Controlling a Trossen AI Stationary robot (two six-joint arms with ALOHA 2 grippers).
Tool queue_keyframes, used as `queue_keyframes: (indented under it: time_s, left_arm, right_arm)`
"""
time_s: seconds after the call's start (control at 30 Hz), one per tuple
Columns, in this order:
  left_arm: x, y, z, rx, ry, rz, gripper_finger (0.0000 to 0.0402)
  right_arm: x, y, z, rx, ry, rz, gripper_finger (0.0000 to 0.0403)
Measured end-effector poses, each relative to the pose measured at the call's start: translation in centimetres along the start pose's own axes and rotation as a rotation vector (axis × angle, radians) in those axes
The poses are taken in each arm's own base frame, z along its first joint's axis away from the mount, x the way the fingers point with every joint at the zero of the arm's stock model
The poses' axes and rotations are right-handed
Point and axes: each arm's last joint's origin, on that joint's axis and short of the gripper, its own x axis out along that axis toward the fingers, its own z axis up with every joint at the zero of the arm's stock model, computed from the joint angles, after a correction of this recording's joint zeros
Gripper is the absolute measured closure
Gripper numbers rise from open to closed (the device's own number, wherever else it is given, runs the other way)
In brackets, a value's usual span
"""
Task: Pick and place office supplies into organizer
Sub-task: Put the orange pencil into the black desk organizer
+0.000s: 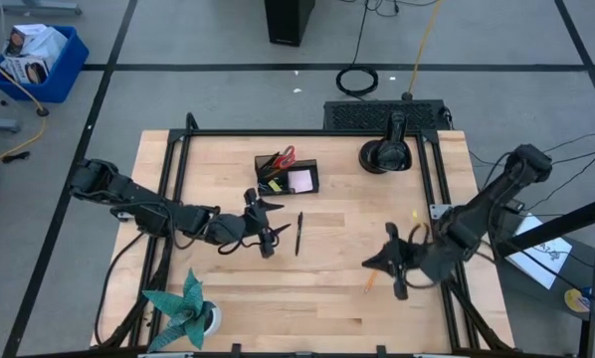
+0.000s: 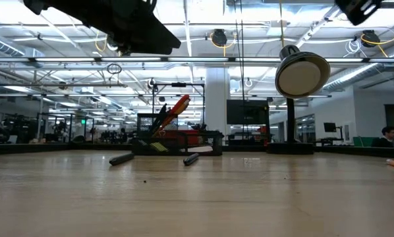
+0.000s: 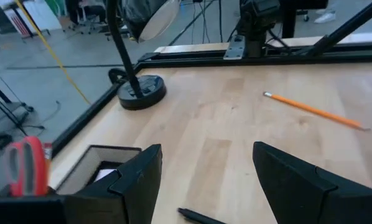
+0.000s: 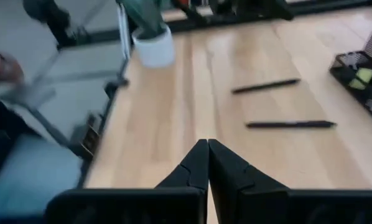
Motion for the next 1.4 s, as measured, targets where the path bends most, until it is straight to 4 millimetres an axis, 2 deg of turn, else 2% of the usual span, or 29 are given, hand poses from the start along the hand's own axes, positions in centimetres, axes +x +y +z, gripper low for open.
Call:
queue_keyframes:
  time_s: [0.1,0.2,0.3,0.43,0.53,0.67,0.73,0.83,1.03,1.17,1.4]
  left_arm:
    - [0.3,0.4,0.1,0.036,-0.001,0.016,0.0144]
    - [0.5,0.8,0.2,0.033,-0.013,0.03,0.0144]
    - [0.7,1.2,0.6,-0.028,-0.045,0.044,0.0144]
    - [1.0,1.7,0.9,-0.077,-0.068,0.06,0.0144]
    - [1.1,2.0,1.0,-0.104,-0.077,0.069,0.0144]
    - [1.1,2.0,1.0,-0.131,-0.078,0.068,0.0144]
    - [1.1,2.0,1.0,-0.143,-0.078,0.067,0.0144]
    - [1.1,2.0,0.9,-0.187,-0.075,0.065,0.0144]
    - [1.1,1.9,0.5,-0.292,-0.04,0.061,0.0144]
    - [1.0,1.7,0.4,-0.361,-0.035,0.054,0.0144]
    - [0.8,1.4,0.4,-0.394,-0.034,0.04,0.0144]
  right_arm:
    - [-0.5,-1.7,1.1,-0.076,0.109,-0.008,0.0402]
    - [-0.6,-3.0,1.0,-0.218,0.216,0.037,0.0394]
    - [-0.1,-3.5,0.1,-0.354,0.313,0.147,0.0379]
    - [0.4,-4.1,-1.5,-0.435,0.365,0.161,0.0349]
    - [0.7,-4.6,-3.0,-0.441,0.443,0.14,0.0328]
    - [0.5,-5.6,-4.4,-0.308,0.639,0.068,0.0314]
    - [0.6,-5.6,-5.1,-0.282,0.717,0.079,0.031]
    - [1.2,-4.7,-5.4,-0.289,0.73,0.156,0.0307]
    - [2.0,-4.3,-6.7,-0.442,0.807,0.179,0.0307]
    - [2.9,-4.3,-7.1,-0.559,0.791,0.117,0.0308]
    - [3.9,-4.4,-8.4,-0.701,0.87,0.144,0.0305]
